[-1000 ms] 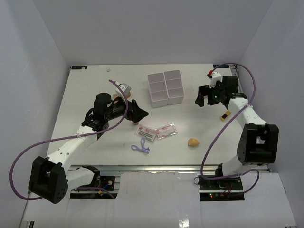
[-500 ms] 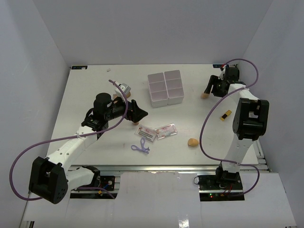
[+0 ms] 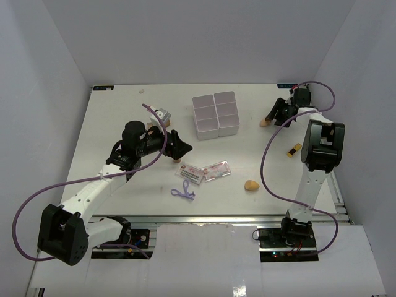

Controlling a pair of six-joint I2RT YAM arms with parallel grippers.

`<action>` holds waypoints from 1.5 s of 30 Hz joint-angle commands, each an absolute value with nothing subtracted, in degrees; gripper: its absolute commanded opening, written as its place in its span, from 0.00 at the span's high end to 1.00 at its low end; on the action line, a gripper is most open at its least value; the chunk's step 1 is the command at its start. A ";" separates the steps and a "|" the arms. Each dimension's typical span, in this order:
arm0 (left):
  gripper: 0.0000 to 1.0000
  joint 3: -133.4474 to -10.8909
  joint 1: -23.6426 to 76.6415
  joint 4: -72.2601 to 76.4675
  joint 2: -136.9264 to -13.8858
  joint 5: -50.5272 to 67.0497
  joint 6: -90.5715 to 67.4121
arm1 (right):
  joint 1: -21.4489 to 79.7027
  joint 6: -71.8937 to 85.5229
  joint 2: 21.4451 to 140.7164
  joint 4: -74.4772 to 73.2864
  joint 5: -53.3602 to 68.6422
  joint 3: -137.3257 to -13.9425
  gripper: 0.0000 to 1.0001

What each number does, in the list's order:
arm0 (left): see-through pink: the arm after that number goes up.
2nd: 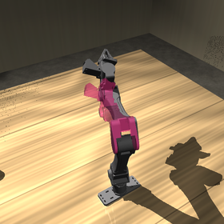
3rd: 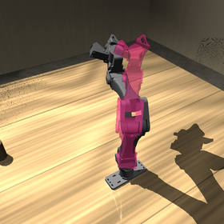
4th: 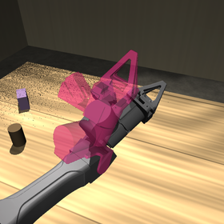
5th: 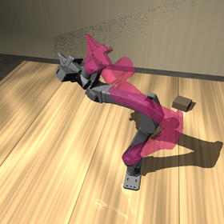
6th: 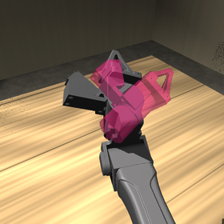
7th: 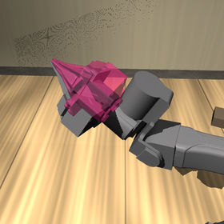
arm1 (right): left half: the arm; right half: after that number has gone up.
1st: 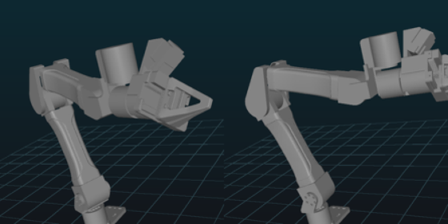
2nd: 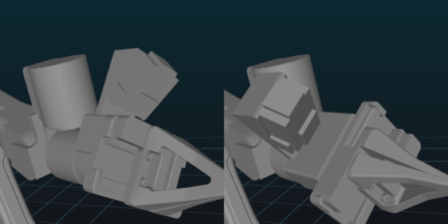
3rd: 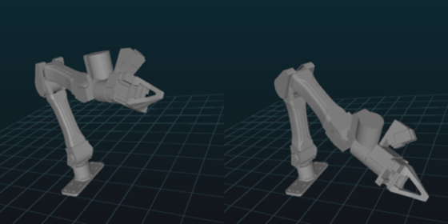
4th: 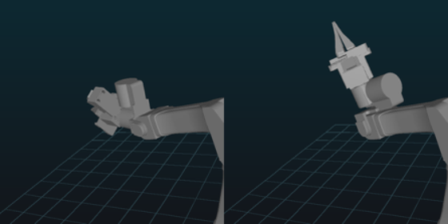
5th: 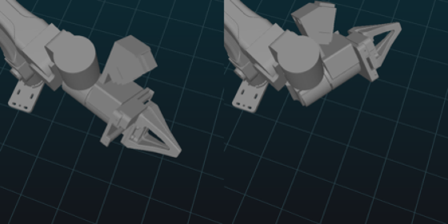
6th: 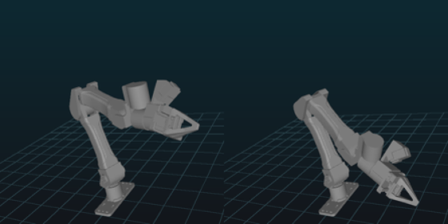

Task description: Organize the makeup

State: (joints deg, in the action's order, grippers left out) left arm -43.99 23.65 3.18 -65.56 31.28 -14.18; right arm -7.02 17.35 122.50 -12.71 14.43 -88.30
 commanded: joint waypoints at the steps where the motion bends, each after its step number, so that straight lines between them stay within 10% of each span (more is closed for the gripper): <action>1: 0.02 -46.05 23.82 2.95 -65.04 31.24 -13.23 | -7.03 19.32 123.97 -10.46 17.26 -91.93 0.39; 12: 0.02 -46.05 23.82 2.70 -65.72 31.05 -12.63 | -6.94 20.37 128.57 -10.46 20.53 -95.69 0.46; 32: 0.02 -46.14 23.82 2.03 -65.57 30.33 -11.51 | -7.03 14.40 117.60 -3.67 29.87 -87.03 0.92; 45: 0.02 -46.09 23.82 2.02 -65.21 30.49 -11.42 | 2.45 2.02 101.33 -1.41 30.98 -77.82 0.92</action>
